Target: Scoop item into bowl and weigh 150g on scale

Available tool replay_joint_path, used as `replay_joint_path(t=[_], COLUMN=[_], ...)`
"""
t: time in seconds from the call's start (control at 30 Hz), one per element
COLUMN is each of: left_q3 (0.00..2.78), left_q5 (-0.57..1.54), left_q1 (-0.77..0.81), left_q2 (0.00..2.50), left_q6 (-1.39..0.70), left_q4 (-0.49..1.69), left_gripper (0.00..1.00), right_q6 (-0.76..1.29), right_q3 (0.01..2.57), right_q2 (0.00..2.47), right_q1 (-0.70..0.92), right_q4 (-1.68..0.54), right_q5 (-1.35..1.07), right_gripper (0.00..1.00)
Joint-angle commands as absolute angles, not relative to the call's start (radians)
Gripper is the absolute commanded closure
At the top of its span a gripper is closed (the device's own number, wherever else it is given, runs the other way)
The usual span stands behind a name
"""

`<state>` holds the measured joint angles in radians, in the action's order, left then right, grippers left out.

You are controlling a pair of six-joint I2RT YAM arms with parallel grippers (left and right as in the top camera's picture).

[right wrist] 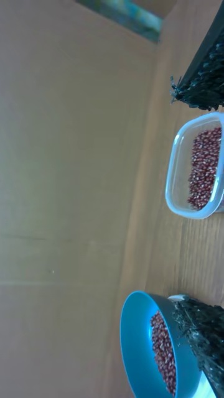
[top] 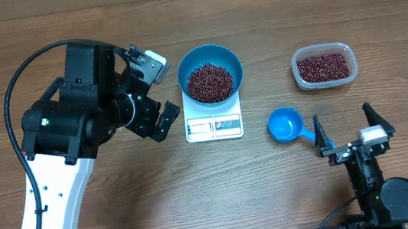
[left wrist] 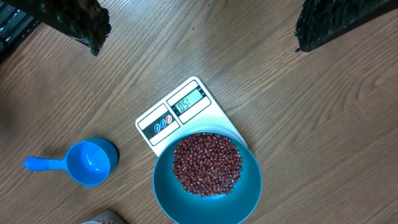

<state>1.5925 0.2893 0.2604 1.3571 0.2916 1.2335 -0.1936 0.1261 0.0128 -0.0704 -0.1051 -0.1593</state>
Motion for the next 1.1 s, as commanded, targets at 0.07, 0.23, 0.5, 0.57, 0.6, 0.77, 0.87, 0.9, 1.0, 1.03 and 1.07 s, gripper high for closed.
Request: replay_joint_path(t=[0.07, 0.23, 0.5, 0.57, 0.6, 0.77, 0.87, 0.9, 1.0, 1.03, 1.07], left_q3=[1.606, 1.606, 1.606, 1.606, 1.606, 1.606, 1.606, 1.606, 1.606, 1.606, 1.606], left_q5=[0.304, 0.304, 0.304, 0.304, 0.304, 0.304, 0.304, 0.304, 0.304, 0.304, 0.304], left_q1=[0.262, 0.262, 0.262, 0.262, 0.262, 0.262, 0.262, 0.262, 0.262, 0.262, 0.262], left_q2=[1.353, 1.353, 1.353, 1.353, 1.353, 1.353, 1.353, 1.353, 1.353, 1.353, 1.353], left_q6=[0.307, 0.307, 0.307, 0.307, 0.307, 0.307, 0.307, 0.307, 0.307, 0.307, 0.307], left_q4=[1.230, 1.230, 1.230, 1.230, 1.230, 1.230, 1.230, 1.230, 1.230, 1.230, 1.230], left_gripper=[0.00, 0.00, 0.01, 0.00, 0.00, 0.01, 0.00, 0.00, 0.00, 0.00, 0.00], right_q6=[-0.178, -0.115, -0.100, -0.101, -0.100, -0.101, -0.101, -0.101, -0.101, -0.101, -0.101], right_q3=[0.081, 0.018, 0.008, 0.008, 0.008, 0.008, 0.008, 0.008, 0.008, 0.008, 0.008], right_q2=[0.002, 0.002, 0.002, 0.002, 0.002, 0.003, 0.003, 0.003, 0.003, 0.003, 0.003], right_q1=[-0.039, -0.039, -0.038, -0.038, -0.038, -0.038, -0.038, -0.038, -0.038, -0.038, -0.038], right_q4=[-0.085, 0.025, -0.009, -0.041, -0.063, -0.080, -0.080, -0.080, -0.080, -0.080, -0.080], right_q5=[-0.079, -0.045, -0.047, -0.053, -0.057, -0.053, -0.053, -0.053, -0.053, -0.053, -0.053], right_gripper=[0.00, 0.00, 0.00, 0.00, 0.00, 0.00, 0.00, 0.00, 0.00, 0.00, 0.00])
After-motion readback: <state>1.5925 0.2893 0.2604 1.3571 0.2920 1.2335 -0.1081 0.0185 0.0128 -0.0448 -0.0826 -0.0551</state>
